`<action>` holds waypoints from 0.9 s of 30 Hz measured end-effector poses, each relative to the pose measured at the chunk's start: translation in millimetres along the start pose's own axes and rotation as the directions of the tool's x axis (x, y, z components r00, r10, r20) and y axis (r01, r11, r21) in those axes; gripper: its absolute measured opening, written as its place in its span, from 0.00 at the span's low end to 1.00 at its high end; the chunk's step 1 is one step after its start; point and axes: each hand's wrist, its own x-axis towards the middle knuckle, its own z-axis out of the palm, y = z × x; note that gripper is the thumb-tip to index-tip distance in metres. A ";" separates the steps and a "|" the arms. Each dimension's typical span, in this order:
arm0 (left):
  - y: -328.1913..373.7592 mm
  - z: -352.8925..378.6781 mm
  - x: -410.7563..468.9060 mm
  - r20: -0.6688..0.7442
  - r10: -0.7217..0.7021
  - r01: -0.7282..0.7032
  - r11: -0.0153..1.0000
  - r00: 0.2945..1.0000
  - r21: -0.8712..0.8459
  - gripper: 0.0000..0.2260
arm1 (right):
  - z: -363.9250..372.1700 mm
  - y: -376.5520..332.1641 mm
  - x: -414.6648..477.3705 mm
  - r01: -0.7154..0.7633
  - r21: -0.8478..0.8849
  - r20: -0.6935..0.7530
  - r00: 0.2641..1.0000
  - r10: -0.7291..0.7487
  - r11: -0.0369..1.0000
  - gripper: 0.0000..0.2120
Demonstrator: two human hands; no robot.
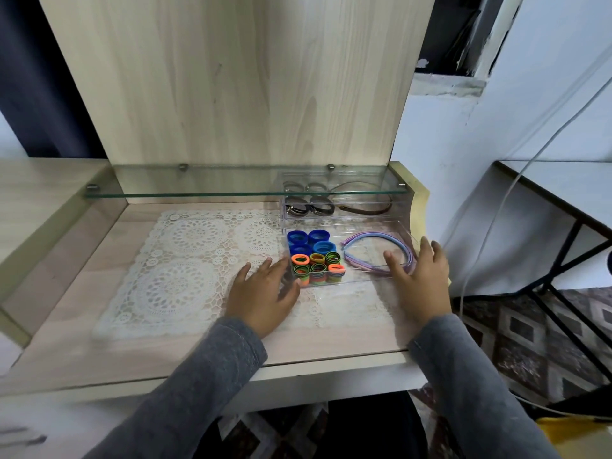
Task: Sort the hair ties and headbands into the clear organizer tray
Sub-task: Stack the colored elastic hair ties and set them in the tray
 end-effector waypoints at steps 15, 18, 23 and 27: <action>15.7 -16.9 6.7 -0.029 -0.076 0.071 0.988 0.997 -0.134 0.24 | -11.2 -8.7 3.2 0.031 0.102 0.106 0.994 -0.041 0.994 0.48; 13.9 -16.4 10.3 -0.029 -0.087 0.082 0.986 0.996 -0.142 0.24 | -13.5 -11.4 6.2 0.030 0.095 0.116 0.992 -0.041 0.995 0.49; 16.5 -21.3 11.7 -0.048 -0.099 0.092 0.986 0.994 -0.138 0.24 | -14.7 -11.6 8.2 0.027 0.089 0.120 0.992 -0.037 0.996 0.50; 15.2 -21.1 10.5 -0.068 -0.085 0.075 0.987 0.994 -0.141 0.24 | -15.8 -13.4 8.9 0.044 0.081 0.111 0.992 -0.053 0.996 0.49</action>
